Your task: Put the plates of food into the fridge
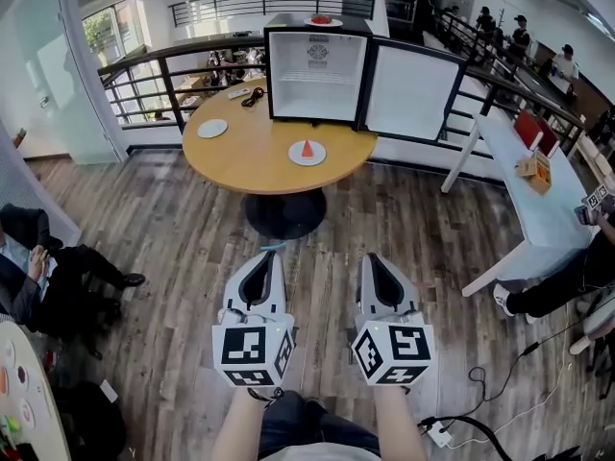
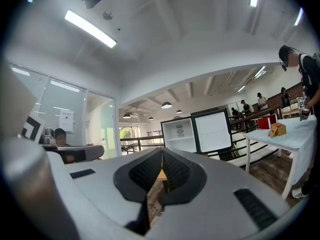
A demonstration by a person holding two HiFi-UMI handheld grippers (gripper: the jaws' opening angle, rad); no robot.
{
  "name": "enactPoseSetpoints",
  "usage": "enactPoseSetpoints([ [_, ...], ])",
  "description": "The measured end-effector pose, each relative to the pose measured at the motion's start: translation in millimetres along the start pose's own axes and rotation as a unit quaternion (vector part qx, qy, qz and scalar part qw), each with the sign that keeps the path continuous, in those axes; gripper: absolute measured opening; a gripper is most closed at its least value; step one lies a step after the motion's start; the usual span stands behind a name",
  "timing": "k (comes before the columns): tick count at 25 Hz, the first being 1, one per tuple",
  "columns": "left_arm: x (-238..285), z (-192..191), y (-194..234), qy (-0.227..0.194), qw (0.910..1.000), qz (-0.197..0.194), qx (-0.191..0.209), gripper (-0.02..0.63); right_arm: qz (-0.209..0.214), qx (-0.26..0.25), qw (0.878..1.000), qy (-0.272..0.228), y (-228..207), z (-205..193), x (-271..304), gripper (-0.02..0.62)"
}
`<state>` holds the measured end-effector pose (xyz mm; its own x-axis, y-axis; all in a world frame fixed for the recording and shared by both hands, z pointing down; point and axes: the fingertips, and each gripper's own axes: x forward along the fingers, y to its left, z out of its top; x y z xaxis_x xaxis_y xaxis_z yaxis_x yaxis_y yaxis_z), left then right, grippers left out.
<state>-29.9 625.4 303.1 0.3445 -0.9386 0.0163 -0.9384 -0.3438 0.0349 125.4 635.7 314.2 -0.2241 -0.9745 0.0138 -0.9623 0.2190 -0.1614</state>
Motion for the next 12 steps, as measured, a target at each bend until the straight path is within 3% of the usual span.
enactPoseSetpoints([
  [12,41,4,13,-0.004,0.9999,0.011,0.001,0.008,0.013,0.005,1.0,0.008,-10,-4,49,0.014],
])
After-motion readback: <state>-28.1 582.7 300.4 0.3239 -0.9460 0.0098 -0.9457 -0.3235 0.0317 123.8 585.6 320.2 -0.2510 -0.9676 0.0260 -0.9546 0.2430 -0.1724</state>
